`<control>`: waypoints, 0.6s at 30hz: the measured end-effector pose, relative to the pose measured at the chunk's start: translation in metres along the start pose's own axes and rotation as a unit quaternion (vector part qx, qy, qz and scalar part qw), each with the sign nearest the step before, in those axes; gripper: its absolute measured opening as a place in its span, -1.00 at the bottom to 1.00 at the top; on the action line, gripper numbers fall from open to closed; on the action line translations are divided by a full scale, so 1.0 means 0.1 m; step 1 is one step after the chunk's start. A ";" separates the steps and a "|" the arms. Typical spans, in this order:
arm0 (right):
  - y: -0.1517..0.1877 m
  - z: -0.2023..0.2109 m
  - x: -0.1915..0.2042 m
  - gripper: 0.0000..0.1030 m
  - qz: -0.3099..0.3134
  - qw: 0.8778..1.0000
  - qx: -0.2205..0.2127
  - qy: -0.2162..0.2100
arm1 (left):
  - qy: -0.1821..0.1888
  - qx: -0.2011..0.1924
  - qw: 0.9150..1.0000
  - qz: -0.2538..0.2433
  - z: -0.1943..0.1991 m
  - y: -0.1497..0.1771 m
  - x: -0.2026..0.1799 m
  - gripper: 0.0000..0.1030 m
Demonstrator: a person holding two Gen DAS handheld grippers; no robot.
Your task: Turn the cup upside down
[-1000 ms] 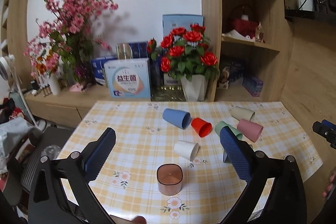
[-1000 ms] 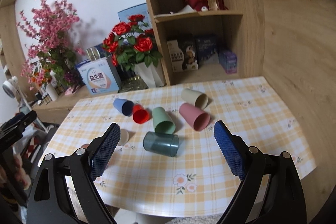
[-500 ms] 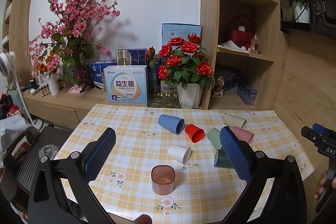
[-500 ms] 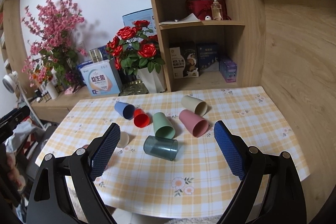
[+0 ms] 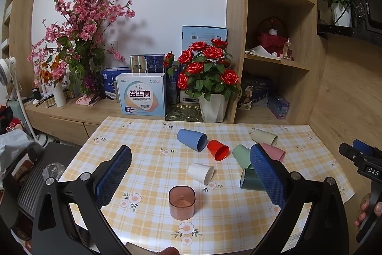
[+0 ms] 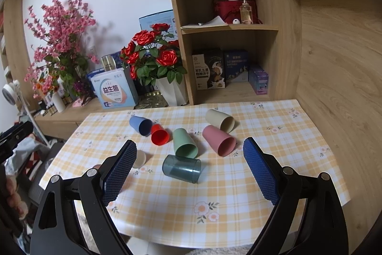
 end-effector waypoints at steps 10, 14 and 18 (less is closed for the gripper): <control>-0.03 0.01 -0.03 0.70 0.000 1.000 0.000 0.008 | 0.006 0.002 1.000 0.005 0.02 -0.02 0.00 0.88; -0.02 0.01 -0.03 0.70 0.000 1.000 0.001 0.014 | 0.009 0.007 1.000 0.005 0.02 -0.02 -0.01 0.88; -0.02 0.01 -0.03 0.70 -0.002 1.000 0.002 0.017 | 0.013 0.009 1.000 0.004 0.02 -0.01 -0.02 0.88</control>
Point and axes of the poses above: each gripper's, at about its wrist camera, not at the fingertips, and z roughly against the way its jaws point, x to its left, y to its underside, the point moved 1 cm from there along -z, roughly the way its jaws point, and after that the axes turned 3 degrees about -x, right-handed, at the moved point
